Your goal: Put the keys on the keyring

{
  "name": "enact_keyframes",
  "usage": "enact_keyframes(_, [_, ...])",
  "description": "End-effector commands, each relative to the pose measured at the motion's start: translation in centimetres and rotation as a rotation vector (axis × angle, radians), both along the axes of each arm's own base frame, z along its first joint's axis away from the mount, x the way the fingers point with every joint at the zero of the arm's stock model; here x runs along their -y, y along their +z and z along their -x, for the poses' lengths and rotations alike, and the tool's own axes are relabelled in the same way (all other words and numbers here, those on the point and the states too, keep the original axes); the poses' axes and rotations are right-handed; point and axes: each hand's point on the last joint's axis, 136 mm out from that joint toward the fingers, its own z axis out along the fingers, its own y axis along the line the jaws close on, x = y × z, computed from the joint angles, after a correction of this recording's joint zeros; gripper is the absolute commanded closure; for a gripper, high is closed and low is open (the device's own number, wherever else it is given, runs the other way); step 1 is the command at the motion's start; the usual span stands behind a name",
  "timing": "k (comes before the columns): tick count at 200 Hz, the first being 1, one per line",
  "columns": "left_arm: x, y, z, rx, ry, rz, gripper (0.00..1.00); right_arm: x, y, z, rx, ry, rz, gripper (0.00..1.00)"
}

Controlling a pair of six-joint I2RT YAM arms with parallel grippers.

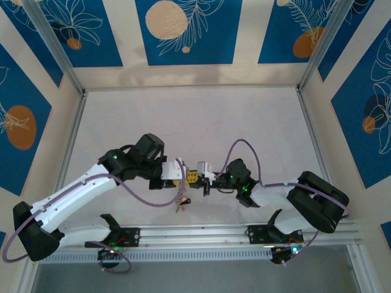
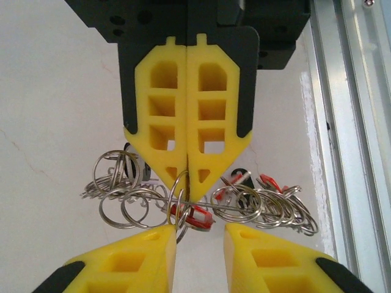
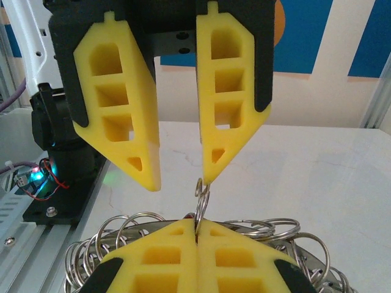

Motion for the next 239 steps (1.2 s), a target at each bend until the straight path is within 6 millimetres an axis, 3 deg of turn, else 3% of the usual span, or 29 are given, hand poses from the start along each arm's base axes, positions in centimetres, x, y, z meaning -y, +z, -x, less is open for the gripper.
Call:
enact_keyframes(1, [1.1,0.7,0.0,0.000,-0.014,0.085,0.74,0.0,2.9,0.6,0.079,0.016,-0.096,1.00])
enact_keyframes(62, [1.2,-0.2,-0.6,0.012,0.026,0.102,0.73,0.2,2.8,1.0,0.092,0.021,-0.096,1.00])
enact_keyframes(176, [0.5,0.1,-0.8,0.044,0.053,0.136,0.73,-0.2,2.4,0.2,0.090,-0.002,-0.081,1.00])
enact_keyframes(239, [0.3,-0.5,0.0,-0.004,0.012,0.128,0.99,-0.6,2.4,0.1,0.090,0.004,-0.075,1.00])
